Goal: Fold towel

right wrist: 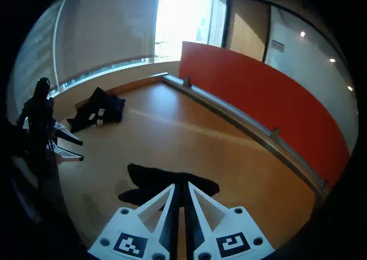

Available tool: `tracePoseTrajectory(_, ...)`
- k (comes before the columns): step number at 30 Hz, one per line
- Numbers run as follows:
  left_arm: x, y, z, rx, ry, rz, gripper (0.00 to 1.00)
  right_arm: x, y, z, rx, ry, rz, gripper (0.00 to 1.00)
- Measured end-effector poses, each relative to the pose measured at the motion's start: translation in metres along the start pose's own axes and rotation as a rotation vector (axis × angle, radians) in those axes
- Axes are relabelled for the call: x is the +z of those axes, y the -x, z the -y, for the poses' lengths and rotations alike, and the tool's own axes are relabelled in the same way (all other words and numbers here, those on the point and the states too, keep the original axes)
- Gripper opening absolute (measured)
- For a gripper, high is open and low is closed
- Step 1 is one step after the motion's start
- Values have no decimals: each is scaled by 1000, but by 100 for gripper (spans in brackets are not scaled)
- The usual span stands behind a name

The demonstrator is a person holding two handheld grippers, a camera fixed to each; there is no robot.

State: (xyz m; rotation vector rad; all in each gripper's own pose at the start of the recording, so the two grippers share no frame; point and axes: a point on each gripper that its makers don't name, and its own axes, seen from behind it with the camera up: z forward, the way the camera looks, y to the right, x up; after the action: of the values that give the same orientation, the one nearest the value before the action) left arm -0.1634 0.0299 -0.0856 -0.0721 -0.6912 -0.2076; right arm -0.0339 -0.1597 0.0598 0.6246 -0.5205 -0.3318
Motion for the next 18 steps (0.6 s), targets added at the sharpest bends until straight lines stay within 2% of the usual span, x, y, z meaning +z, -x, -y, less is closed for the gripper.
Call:
tracePoseTrajectory(8,5,-4,-6,11,-1,3,94,-27,27,-47,10,75,43,5)
tracePoseTrajectory(18,11,-6,-15,17,-6,12,94,-57,65,-102,58,143,76,5)
